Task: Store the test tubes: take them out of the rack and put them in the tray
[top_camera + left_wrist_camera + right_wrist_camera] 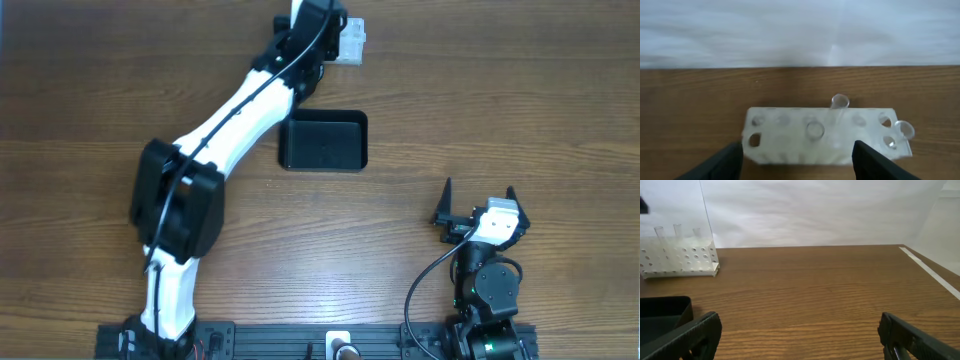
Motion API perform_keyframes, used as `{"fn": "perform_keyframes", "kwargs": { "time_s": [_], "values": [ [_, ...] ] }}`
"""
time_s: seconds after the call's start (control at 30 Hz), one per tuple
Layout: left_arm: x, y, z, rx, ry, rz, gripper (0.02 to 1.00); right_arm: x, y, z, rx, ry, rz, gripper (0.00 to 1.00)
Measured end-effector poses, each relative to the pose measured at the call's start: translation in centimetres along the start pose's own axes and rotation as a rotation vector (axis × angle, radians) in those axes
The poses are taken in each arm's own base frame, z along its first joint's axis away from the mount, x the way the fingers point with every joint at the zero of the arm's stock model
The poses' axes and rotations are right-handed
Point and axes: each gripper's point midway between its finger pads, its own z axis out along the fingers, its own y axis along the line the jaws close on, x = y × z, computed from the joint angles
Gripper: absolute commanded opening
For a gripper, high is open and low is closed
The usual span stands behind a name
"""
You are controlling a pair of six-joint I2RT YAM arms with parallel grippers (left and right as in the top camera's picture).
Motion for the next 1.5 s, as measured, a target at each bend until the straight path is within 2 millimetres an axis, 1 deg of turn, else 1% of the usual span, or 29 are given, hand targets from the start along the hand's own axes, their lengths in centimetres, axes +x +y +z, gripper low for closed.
{"fn": "perform_keyframes", "kwargs": {
  "time_s": [0.23, 0.57, 0.67, 0.83, 0.93, 1.07, 1.37, 1.5],
  "values": [
    [-0.1, -0.9, 2.2, 0.000, -0.005, 0.000, 0.678, 0.0, 0.0, 0.0, 0.000, 0.000, 0.000, 0.993],
    [2.0, -0.7, 4.8, -0.012, 0.031, 0.009, 0.643, 0.0, 0.0, 0.0, 0.000, 0.000, 0.000, 0.993],
    [2.1, -0.7, 5.1, -0.011, 0.032, 0.008, 0.625, 0.0, 0.0, 0.0, 0.000, 0.000, 0.000, 0.991],
    [1.6, -1.2, 5.5, -0.003, 0.018, 0.001, 0.546, 0.0, 0.0, 0.0, 0.000, 0.000, 0.000, 0.993],
    [1.9, -1.4, 5.8, 0.007, 0.025, 0.006, 0.496, 0.0, 0.0, 0.0, 0.000, 0.000, 0.000, 0.993],
    [2.4, -1.6, 6.1, 0.015, 0.036, 0.011, 0.402, 0.0, 0.0, 0.0, 0.000, 0.000, 0.000, 0.991],
    [2.3, -1.5, 6.2, 0.015, 0.030, 0.010, 0.272, 0.0, 0.0, 0.0, 0.000, 0.000, 0.000, 0.993],
    [2.3, -1.4, 6.2, 0.014, 0.030, 0.009, 0.235, 0.0, 0.0, 0.0, 0.000, 0.000, 0.000, 0.991]
  ]
}}
